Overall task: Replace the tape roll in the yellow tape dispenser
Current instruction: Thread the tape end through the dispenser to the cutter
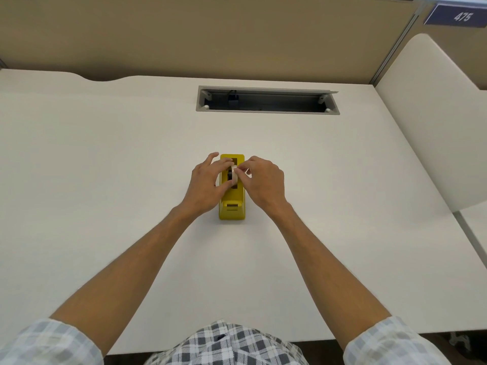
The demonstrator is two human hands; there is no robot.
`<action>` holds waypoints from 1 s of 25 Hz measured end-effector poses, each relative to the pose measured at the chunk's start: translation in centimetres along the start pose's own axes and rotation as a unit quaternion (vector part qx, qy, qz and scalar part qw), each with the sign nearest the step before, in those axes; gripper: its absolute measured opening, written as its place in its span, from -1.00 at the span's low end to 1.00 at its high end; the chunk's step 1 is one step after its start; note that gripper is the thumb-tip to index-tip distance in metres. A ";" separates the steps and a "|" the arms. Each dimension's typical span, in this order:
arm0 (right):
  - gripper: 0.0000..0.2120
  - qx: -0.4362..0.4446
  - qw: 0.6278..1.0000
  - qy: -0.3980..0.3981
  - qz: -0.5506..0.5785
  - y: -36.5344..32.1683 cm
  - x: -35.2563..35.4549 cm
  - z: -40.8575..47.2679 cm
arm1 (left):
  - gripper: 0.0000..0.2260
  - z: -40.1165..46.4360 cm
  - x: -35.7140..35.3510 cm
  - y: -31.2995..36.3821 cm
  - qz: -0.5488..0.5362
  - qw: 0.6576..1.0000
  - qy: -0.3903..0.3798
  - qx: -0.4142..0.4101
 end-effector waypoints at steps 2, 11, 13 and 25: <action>-0.78 0.002 1.000 -0.005 -0.001 -0.1 0.0 0.0 | -0.68 -0.4 0.4 0.1 -0.038 0.999 0.019 -0.011; -0.76 -0.005 1.000 -0.017 -0.017 -0.2 0.1 0.1 | -0.64 0.3 -0.2 -0.3 0.017 1.000 -0.009 0.003; -0.75 -0.003 1.000 -0.021 -0.022 -0.4 0.1 0.1 | -0.67 -0.1 0.4 -0.2 -0.039 0.999 0.011 -0.006; -0.75 -0.017 0.999 -0.022 -0.031 -0.8 -0.1 0.3 | -0.65 -0.3 0.4 0.7 -0.036 0.999 0.002 -0.016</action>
Point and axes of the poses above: each hand's wrist, its own z-axis towards the middle knuckle, its own x-axis out of the back of the hand, y = z × x, the point moved 7 cm from there along z, towards the middle knuckle, and after that the axes turned 7 degrees about x, right-handed, at the moved point
